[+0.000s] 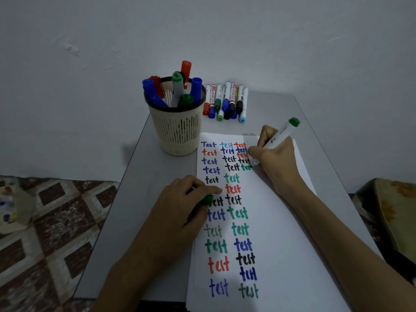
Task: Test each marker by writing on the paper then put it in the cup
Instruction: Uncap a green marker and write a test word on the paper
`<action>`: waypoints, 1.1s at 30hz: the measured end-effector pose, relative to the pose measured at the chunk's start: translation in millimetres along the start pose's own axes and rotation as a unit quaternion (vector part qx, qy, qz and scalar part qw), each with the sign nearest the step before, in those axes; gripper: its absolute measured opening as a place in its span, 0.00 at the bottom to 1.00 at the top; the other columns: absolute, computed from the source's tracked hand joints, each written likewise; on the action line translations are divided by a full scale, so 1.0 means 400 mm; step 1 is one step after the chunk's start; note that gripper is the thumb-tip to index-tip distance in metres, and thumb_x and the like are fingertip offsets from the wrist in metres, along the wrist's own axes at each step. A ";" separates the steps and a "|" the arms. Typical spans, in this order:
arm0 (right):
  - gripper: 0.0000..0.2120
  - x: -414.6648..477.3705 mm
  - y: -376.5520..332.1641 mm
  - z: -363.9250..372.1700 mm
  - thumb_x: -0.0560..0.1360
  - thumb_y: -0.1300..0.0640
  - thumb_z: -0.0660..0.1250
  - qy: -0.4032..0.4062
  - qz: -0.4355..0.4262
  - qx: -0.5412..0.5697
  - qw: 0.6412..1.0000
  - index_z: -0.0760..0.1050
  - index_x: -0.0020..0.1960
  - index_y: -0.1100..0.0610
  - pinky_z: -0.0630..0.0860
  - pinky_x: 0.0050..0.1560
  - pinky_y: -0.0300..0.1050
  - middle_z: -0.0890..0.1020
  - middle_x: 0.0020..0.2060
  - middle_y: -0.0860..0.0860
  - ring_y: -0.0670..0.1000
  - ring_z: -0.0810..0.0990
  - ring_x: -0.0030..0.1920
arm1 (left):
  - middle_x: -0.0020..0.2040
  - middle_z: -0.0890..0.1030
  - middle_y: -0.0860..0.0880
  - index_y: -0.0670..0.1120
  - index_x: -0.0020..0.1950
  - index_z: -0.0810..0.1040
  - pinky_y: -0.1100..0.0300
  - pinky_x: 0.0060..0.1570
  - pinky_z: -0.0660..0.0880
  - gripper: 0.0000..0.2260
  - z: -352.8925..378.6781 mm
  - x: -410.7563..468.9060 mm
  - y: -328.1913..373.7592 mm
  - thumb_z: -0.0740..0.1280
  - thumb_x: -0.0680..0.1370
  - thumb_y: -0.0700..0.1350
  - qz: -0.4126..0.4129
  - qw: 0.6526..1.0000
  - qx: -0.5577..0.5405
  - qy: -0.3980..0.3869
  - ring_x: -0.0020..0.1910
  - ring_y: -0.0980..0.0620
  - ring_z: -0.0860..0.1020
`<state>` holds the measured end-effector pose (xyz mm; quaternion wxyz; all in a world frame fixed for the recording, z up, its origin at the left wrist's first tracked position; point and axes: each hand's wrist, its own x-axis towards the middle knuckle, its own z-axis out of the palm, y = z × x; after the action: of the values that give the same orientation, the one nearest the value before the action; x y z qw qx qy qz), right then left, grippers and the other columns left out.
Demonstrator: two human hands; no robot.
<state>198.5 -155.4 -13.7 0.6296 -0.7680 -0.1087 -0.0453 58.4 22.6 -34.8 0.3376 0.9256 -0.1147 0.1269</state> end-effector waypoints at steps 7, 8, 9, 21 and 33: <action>0.16 0.001 0.003 -0.001 0.68 0.74 0.66 0.005 -0.004 0.003 1.000 0.63 0.33 0.60 0.73 0.27 0.39 0.71 0.27 0.56 0.49 0.77 0.30 | 0.51 0.72 0.59 0.53 0.62 0.76 0.64 0.48 0.71 0.19 -0.001 0.000 0.005 0.53 0.76 0.52 -0.006 1.000 -0.007 0.003 0.51 0.59 0.71; 0.15 0.000 0.005 0.000 0.69 0.74 0.67 0.000 -0.005 -0.005 1.000 0.64 0.33 0.61 0.74 0.29 0.41 0.72 0.28 0.57 0.51 0.78 0.32 | 0.51 0.71 0.59 0.52 0.62 0.76 0.66 0.48 0.70 0.19 -0.002 0.000 0.005 0.53 0.76 0.52 -0.011 1.000 -0.015 0.006 0.51 0.59 0.72; 0.14 0.000 0.005 0.001 0.69 0.74 0.67 -0.005 -0.005 -0.008 1.000 0.64 0.34 0.61 0.75 0.30 0.41 0.73 0.29 0.58 0.51 0.78 0.33 | 0.51 0.71 0.58 0.52 0.62 0.77 0.68 0.48 0.69 0.20 -0.003 0.000 0.006 0.53 0.75 0.52 -0.016 1.000 -0.021 0.008 0.51 0.59 0.72; 0.13 0.000 -0.028 -0.031 0.68 0.63 0.74 0.033 0.018 0.278 0.960 0.69 0.37 0.56 0.69 0.26 0.37 0.76 0.32 0.55 0.48 0.71 0.27 | 0.53 0.72 0.58 0.50 0.66 0.73 0.71 0.47 0.73 0.17 -0.005 0.002 0.010 0.58 0.79 0.52 -0.032 0.996 -0.078 0.043 0.53 0.62 0.74; 0.12 -0.032 -0.051 0.008 0.74 0.65 0.64 -0.176 0.037 0.375 0.909 0.67 0.33 0.60 0.63 0.18 0.34 0.74 0.24 0.56 0.48 0.70 0.17 | 0.53 0.80 0.57 0.49 0.60 0.77 0.74 0.51 0.71 0.14 -0.024 0.005 0.014 0.62 0.76 0.52 -0.025 0.978 -0.113 0.174 0.53 0.65 0.77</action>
<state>181.2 -149.8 2.7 0.8432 -0.4741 -0.1983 0.1578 57.2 24.4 -23.8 0.4576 0.8479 -0.0440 0.2640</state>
